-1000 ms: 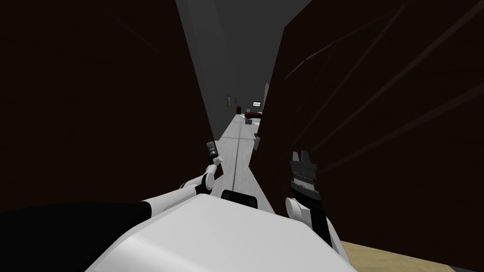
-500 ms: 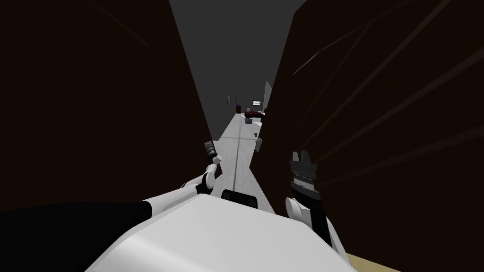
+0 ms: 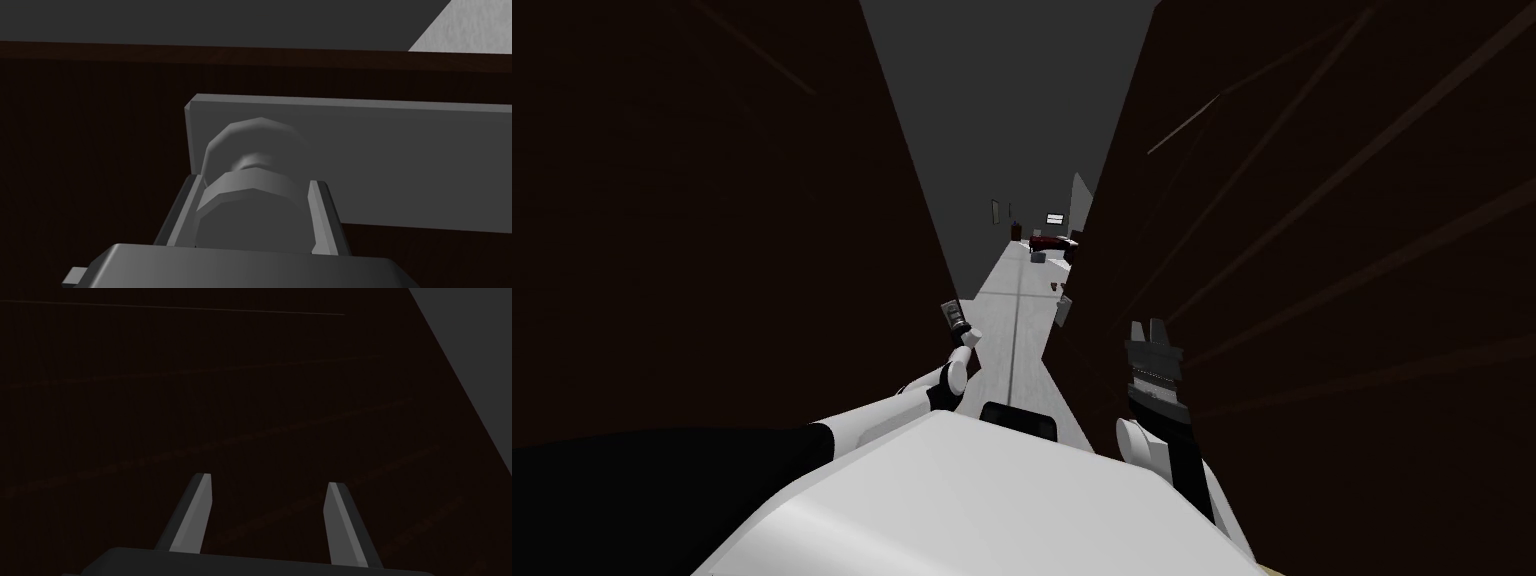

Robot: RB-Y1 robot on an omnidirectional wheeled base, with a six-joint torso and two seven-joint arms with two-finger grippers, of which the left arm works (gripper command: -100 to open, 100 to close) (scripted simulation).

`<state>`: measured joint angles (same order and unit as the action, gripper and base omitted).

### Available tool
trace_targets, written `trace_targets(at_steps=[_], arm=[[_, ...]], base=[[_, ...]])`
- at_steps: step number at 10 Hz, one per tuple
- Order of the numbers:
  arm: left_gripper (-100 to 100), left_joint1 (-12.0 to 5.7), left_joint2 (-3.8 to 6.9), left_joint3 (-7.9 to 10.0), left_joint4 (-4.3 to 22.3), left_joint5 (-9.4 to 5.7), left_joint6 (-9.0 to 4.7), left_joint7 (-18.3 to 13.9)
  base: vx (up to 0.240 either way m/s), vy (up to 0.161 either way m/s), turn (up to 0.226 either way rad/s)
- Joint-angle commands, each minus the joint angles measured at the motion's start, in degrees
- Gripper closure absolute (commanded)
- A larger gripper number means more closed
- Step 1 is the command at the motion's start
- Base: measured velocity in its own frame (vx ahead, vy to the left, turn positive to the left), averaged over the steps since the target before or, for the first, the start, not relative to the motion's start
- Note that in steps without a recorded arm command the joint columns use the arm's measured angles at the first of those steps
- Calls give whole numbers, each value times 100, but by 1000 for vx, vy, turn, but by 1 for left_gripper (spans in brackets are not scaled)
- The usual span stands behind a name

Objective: Push the door open

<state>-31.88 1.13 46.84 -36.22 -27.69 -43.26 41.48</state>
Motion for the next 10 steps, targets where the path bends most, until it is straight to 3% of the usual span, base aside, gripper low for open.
trace_targets(at_steps=[1,3,5,6,7,9,10], arm=[[100,65,-28,36,-197,-7,18,57],[100,-9,-155,310,-181,-150,-141,328],[100,-9,-155,310,-90,-150,-141,328],[100,-9,-155,310,-181,-150,-141,328],[100,-55,-257,478,-171,-237,-239,495],[100,-96,-374,628,-163,-315,-325,643],[100,-46,-361,581,-140,-292,-266,579]], base=[[-8,-4,-3],[86,59,-29],[84,45,-1],[17,2,21],[84,23,-28],[137,43,-7],[60,25,11]])
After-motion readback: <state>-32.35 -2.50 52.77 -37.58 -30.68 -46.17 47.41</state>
